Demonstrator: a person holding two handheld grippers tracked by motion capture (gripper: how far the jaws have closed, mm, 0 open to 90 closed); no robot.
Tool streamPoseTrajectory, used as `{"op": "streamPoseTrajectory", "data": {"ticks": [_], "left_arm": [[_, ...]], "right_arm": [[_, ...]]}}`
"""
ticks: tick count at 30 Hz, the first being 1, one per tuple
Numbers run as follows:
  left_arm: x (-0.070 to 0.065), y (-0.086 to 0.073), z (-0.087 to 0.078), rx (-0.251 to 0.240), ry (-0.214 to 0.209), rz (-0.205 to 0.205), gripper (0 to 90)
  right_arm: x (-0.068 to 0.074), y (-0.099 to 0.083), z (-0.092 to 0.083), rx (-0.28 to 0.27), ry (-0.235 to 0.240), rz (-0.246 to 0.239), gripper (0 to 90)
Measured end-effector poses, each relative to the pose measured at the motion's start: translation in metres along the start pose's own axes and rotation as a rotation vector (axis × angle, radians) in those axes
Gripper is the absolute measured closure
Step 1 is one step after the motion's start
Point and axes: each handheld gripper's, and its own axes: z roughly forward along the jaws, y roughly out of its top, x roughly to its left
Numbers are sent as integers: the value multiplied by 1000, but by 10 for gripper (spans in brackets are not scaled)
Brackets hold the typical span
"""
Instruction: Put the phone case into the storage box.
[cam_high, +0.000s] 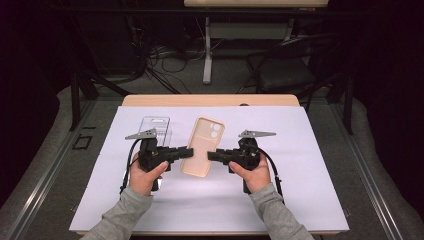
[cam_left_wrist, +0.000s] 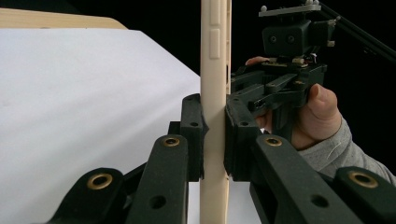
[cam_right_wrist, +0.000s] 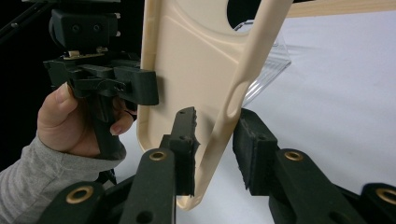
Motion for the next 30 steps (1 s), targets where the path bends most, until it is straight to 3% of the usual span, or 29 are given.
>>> {"op": "streamPoseTrajectory", "data": {"ticks": [30], "left_arm": [[0, -2, 3, 10, -2, 0, 805]], "right_arm": [[-3, -2, 1, 15, -2, 33, 763]]}}
